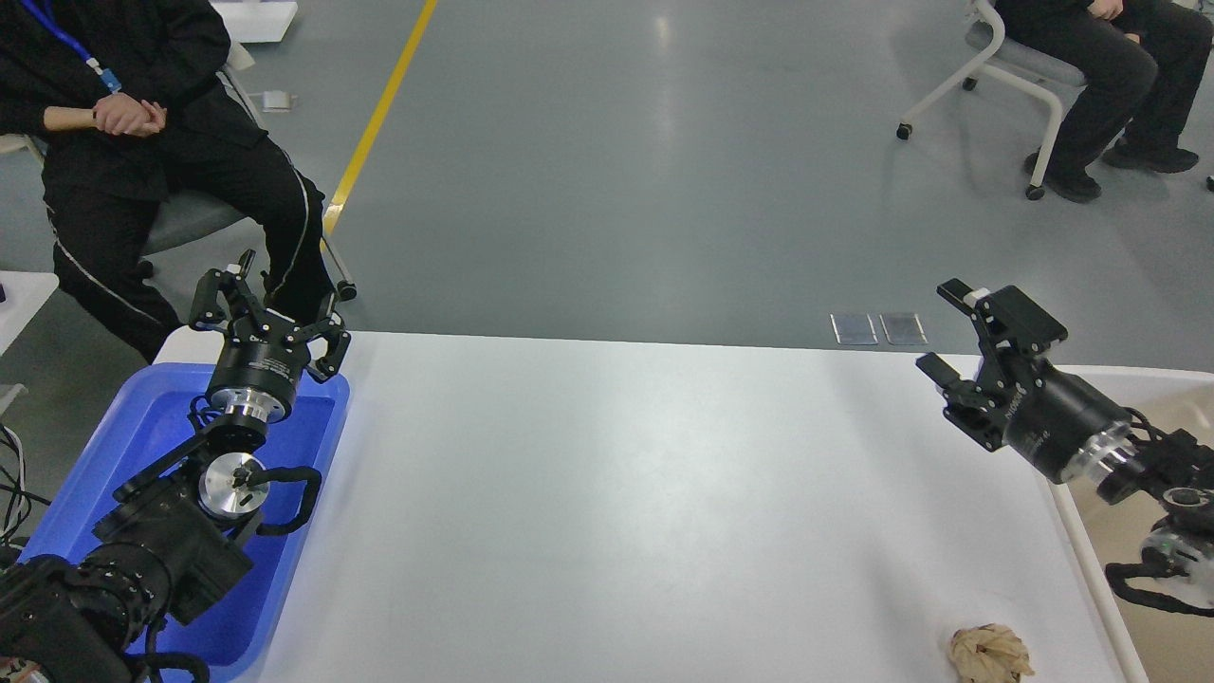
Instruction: Tidy desktop
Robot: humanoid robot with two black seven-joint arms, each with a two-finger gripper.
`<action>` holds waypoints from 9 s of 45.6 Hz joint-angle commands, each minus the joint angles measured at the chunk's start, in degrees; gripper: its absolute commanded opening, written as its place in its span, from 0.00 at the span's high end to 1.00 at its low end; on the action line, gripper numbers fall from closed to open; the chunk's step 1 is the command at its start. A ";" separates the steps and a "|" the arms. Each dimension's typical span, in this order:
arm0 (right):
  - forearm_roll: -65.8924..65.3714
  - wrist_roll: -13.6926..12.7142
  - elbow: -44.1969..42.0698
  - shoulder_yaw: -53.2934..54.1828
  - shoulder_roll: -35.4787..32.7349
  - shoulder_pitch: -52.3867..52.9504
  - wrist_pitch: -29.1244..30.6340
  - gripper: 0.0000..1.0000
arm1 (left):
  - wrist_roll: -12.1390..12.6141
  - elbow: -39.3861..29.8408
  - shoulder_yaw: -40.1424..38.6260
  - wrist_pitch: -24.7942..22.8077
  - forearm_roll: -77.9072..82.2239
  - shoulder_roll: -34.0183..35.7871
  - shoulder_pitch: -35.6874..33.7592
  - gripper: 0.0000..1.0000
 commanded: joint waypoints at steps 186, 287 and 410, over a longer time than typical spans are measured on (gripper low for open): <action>-64.65 -9.27 9.37 -26.06 -24.21 51.54 40.93 1.00 | 0.00 0.01 -0.05 0.00 0.00 0.06 0.00 0.00; 23.15 -17.53 -79.66 -18.58 27.38 -6.28 10.36 1.00 | 0.00 0.01 -0.05 0.00 0.00 -0.02 0.00 0.00; 2.50 -0.04 -33.08 47.07 44.87 -13.84 2.97 0.00 | 0.00 0.01 0.04 0.00 0.00 -0.02 0.00 0.00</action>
